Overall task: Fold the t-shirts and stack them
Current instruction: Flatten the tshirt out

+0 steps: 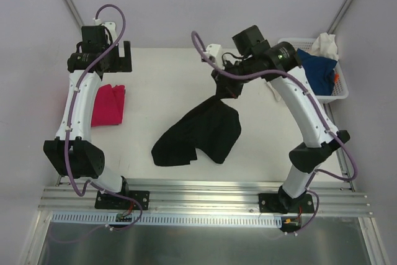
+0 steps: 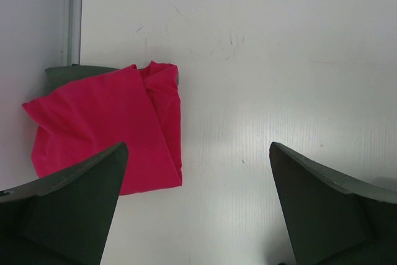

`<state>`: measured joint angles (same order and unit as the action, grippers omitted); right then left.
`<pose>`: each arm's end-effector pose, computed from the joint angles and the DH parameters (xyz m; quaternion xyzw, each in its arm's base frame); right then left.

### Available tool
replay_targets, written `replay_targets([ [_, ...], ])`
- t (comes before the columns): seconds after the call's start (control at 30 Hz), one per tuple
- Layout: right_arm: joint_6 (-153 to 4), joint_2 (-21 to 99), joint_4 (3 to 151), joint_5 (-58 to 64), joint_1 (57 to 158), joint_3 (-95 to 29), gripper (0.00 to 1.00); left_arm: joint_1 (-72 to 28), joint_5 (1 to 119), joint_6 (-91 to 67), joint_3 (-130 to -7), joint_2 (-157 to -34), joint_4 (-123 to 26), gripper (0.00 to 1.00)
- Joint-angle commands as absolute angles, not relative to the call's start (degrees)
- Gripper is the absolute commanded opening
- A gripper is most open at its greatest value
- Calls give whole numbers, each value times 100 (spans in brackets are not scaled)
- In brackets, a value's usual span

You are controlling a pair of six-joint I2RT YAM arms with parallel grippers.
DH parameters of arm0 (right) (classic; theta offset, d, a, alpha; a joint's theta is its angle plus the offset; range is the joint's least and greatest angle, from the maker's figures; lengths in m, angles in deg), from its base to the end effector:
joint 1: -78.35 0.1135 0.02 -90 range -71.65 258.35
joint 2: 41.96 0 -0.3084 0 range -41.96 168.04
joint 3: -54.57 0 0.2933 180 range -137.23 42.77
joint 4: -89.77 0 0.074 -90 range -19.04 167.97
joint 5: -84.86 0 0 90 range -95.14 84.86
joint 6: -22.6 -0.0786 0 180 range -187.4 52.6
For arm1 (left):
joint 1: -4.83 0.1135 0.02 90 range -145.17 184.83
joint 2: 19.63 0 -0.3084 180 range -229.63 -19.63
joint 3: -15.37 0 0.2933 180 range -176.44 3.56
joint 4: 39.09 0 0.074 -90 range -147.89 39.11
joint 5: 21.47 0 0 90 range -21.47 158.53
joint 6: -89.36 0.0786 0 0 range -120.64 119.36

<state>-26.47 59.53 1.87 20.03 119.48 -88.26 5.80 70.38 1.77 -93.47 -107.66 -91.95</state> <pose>0.2804 0.2892 0.5041 -0.6560 0.6310 0.2030 0.3608 0.4128 0.0095 0.4450 0.0032 0.8747 0.0284 0.4837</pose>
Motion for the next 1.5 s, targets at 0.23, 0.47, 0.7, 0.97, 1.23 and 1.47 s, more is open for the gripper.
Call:
replay_targets([
  [0.23,-1660,8202,-1176,608,9989,-7059,31,597,6932,208,-10005,-11244,-9193,99],
  [0.47,-1512,8620,-881,1113,9882,-8032,50,501,7266,647,-10252,-11533,-9193,99],
  [0.7,-931,7476,950,716,9954,-6455,97,-122,7794,1017,-10392,-11929,-9185,99],
  [0.97,-1045,7178,1440,1999,9699,-6439,97,-572,7418,947,-10902,-12334,-9202,99],
  [1.23,-641,7510,2549,2500,9716,-6200,85,-818,7143,770,-11281,-12492,-9202,99],
  [1.47,-693,7572,2558,2800,9760,-6341,75,-818,7372,753,-11148,-12589,-9202,99],
])
